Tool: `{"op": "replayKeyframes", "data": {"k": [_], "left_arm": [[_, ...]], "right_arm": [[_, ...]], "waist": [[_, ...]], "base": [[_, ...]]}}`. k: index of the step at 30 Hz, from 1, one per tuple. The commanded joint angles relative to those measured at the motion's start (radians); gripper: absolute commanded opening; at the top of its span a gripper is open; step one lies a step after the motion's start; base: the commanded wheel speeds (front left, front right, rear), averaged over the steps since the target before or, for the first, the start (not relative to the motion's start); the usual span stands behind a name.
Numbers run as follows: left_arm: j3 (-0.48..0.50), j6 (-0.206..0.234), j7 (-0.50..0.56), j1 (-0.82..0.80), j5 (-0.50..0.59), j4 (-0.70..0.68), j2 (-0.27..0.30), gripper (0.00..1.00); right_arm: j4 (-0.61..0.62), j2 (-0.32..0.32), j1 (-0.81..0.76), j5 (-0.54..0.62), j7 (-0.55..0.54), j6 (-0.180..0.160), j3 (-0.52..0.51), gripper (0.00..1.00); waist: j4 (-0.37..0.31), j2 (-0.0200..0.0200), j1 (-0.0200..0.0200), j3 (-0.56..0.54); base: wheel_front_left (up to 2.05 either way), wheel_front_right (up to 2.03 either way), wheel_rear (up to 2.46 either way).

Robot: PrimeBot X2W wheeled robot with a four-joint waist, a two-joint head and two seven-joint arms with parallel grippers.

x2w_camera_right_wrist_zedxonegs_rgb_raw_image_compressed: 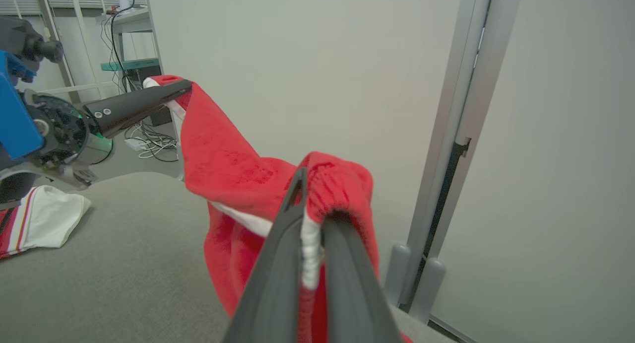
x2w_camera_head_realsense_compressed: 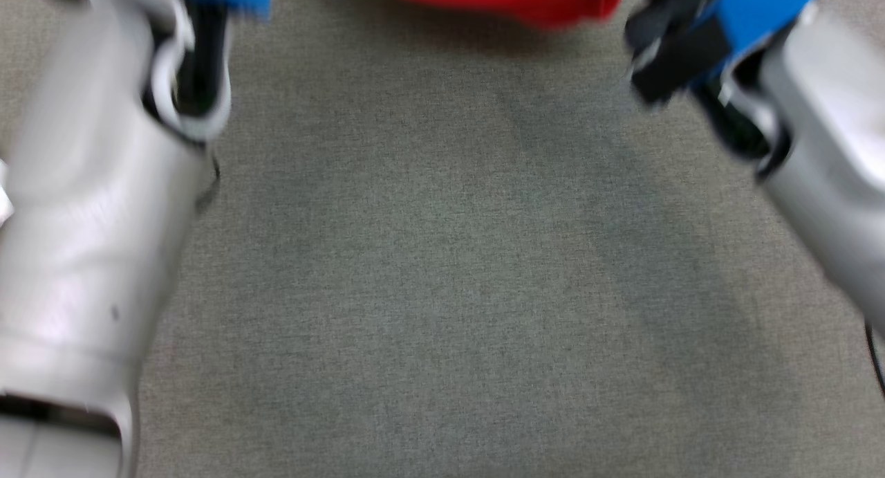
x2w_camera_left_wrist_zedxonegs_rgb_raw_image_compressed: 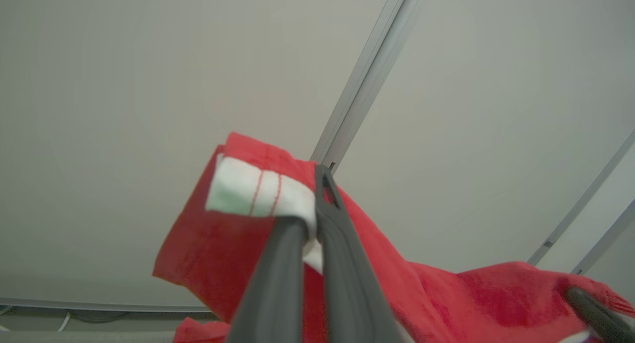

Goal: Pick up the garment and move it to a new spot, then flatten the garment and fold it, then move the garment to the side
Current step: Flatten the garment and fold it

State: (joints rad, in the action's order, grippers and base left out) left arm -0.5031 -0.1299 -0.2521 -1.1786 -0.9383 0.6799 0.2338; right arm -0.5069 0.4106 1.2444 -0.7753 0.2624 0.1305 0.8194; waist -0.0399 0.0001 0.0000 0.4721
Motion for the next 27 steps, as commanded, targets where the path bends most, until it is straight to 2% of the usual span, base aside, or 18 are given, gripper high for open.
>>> {"op": "replayKeyframes", "data": {"k": [1, 5, 12, 16, 27], "left_arm": [[-0.007, -0.001, -0.008, 0.047, 0.002, -0.006, 0.009, 0.00], [0.036, -0.001, -0.014, 0.265, 0.025, -0.048, 0.022, 0.00], [0.189, 0.001, -0.014, 0.680, 0.120, -0.183, -0.020, 0.00], [0.237, 0.004, -0.014, 0.874, 0.163, -0.252, -0.045, 0.00], [0.299, 0.016, -0.015, 1.159, 0.201, -0.349, -0.062, 0.00]], "right_arm": [[0.016, 0.002, -0.041, 0.004, 0.004, 0.000, 0.000, 0.00], [0.081, -0.001, -0.229, -0.010, 0.004, 0.000, -0.002, 0.00], [0.199, 0.031, -0.562, -0.004, 0.004, 0.000, 0.016, 0.00], [0.239, 0.047, -0.721, -0.004, 0.004, 0.000, 0.047, 0.00], [0.324, 0.092, -1.010, 0.008, 0.004, 0.000, 0.066, 0.00]], "waist": [[-0.002, -0.0001, 0.0000, -0.005], [-0.003, -0.0001, 0.0000, -0.025], [0.002, -0.0001, 0.0000, -0.116], [0.000, -0.0001, 0.0000, -0.176], [-0.002, -0.0001, 0.0000, -0.284]], "base": [[0.00, 0.00, 0.00], [0.00, 0.00, 0.00], [0.00, 0.00, 0.00], [0.00, 0.00, 0.00], [0.00, 0.00, 0.00]]}}
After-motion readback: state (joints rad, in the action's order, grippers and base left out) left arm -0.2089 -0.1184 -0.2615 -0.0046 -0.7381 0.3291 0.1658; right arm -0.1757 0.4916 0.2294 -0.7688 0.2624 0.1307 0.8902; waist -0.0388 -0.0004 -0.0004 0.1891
